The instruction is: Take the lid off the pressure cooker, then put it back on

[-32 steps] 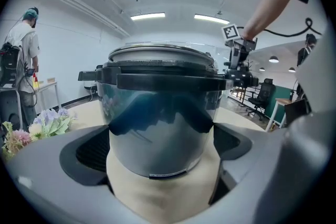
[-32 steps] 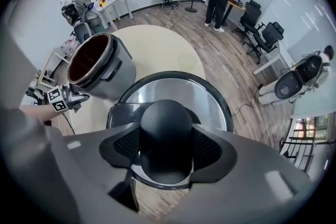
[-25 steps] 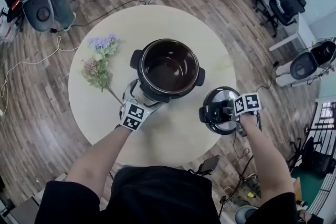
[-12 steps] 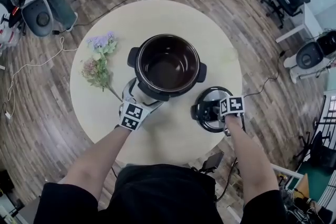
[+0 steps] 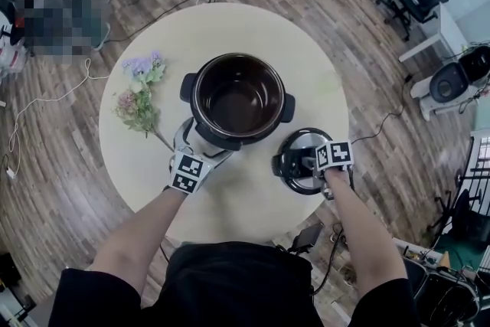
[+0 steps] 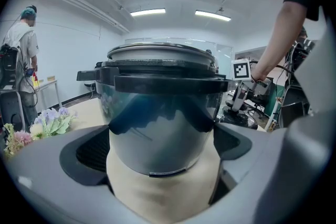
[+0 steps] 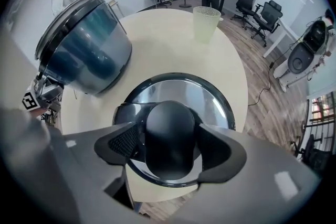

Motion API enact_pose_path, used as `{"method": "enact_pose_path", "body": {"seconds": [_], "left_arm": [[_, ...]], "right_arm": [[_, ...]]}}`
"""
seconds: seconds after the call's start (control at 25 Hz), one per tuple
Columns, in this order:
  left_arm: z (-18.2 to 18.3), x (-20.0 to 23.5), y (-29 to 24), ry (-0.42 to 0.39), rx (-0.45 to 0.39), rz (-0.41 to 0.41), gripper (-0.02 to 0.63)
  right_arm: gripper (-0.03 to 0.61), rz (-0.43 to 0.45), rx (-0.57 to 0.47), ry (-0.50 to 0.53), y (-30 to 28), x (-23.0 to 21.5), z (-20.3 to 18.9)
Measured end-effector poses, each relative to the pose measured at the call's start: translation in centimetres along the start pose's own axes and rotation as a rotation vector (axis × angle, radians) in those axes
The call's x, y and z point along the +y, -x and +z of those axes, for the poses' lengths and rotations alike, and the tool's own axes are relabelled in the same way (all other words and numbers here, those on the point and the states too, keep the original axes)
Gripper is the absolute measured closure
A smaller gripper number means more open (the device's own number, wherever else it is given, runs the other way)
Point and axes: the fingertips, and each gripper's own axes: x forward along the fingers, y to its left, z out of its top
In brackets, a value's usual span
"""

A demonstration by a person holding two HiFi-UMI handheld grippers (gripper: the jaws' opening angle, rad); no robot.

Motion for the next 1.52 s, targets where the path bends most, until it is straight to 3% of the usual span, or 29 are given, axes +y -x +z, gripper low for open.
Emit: {"method": "enact_pose_path", "body": {"seconds": [0.32,0.56,0.8,1.04,1.28,1.52], "left_arm": [[-0.1,0.0,-0.1,0.001,-0.002,0.002,0.021],[0.0,-0.1,0.0,0.001,-0.005,0.002,0.021],[-0.1,0.0,-0.2,0.003,-0.011,0.003,0.021],[-0.1,0.0,-0.2,0.004,-0.014,0.004,0.021],[0.1,0.1,-0.4,0.005,-0.009,0.002,0.021],[-0.1,0.1,-0.1,0.009,0.000,0.001,0.021]], "right_arm": [[0.213,0.018,0.026,-0.048,-0.3,-1.0,-1.1],[0.216,-0.055,0.030,-0.062,-0.8,-1.3,-1.1],[0.221,-0.060,0.053,-0.069,-1.0,-1.2,-0.8],[0.293,-0.059,0.055,-0.007,-0.9,-0.6,-0.3],[0.295,-0.030,0.080,0.007,0.3,-0.4,-0.1],[0.295,-0.016,0.077,0.062,6.3,-1.1,1.3]]}}
